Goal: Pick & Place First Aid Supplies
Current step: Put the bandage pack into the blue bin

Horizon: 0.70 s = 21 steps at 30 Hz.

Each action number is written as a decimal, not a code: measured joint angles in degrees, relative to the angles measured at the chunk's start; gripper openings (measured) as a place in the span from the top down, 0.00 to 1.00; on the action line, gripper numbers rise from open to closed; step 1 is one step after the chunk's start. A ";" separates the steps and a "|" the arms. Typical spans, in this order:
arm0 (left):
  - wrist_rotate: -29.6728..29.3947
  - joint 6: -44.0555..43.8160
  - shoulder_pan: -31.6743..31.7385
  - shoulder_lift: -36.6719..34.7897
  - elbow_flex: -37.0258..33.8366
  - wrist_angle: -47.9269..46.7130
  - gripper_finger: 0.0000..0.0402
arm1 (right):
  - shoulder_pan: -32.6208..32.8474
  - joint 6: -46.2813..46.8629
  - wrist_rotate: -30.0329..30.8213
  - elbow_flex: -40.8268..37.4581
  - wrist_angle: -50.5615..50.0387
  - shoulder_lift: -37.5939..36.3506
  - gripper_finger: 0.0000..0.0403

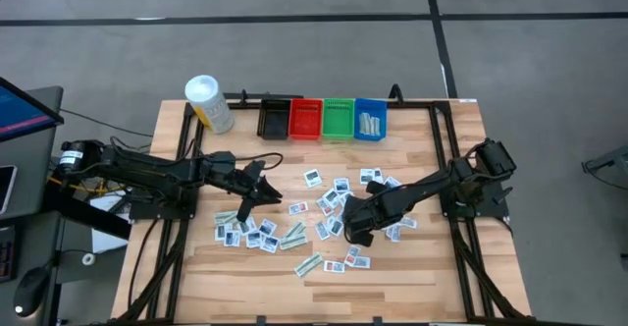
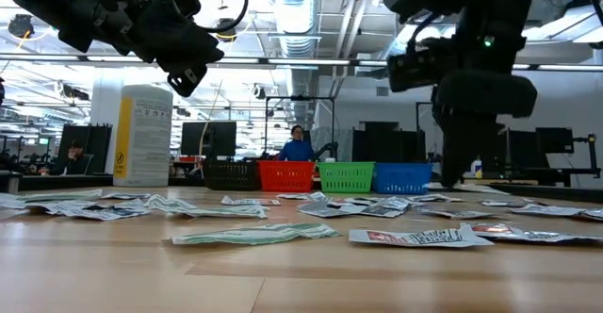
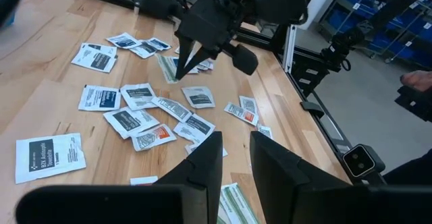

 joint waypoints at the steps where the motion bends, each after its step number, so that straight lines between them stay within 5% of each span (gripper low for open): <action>1: 0.00 0.00 0.00 0.00 0.00 0.00 0.81 | -0.01 -0.63 0.10 0.62 -0.10 0.00 1.00; 21: -1.33 0.00 0.04 0.00 0.00 0.00 0.81 | -9.18 -19.31 0.89 8.32 -2.10 -0.11 1.00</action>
